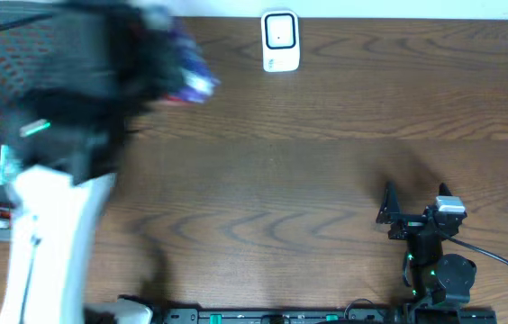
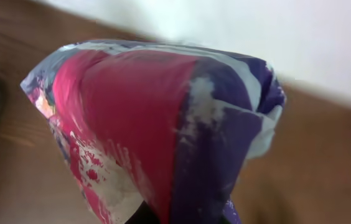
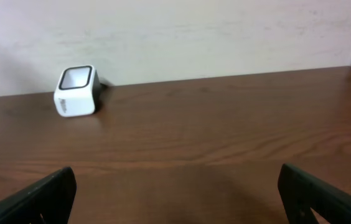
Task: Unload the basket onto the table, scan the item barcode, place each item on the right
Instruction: 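Carry the pad pack with the left gripper and place it near the scanner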
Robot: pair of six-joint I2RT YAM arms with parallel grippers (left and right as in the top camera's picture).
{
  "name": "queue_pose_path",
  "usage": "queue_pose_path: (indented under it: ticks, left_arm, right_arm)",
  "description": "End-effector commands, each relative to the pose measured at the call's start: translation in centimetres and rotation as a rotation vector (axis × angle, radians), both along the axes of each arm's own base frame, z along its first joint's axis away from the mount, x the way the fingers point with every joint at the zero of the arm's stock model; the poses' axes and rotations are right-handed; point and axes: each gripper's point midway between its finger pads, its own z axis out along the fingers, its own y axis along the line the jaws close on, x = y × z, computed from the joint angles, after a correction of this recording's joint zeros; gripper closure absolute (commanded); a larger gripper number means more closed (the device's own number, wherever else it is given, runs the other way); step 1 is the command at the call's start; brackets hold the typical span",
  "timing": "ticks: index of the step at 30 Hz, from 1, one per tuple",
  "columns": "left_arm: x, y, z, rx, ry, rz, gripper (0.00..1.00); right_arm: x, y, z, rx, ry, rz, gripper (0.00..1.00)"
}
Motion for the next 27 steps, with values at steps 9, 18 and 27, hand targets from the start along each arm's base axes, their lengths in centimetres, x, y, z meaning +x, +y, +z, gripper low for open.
queue_pose_path:
  ticks: [9,18,27]
  left_arm:
    - [4.2,-18.0,-18.8,0.123,0.288,-0.164,0.92]
    - [3.5,-22.1,-25.3,0.097,0.409,-0.210,0.02]
    - [4.2,-17.3,-13.3,-0.118,0.279,-0.241,0.02]
  right_arm:
    - [0.0,-0.2,0.0,-0.010,0.001,-0.010,0.01]
    - [0.0,-0.2,0.0,-0.010,0.001,-0.010,0.01]
    - [0.0,-0.2,0.0,-0.010,0.001,-0.010,0.01]
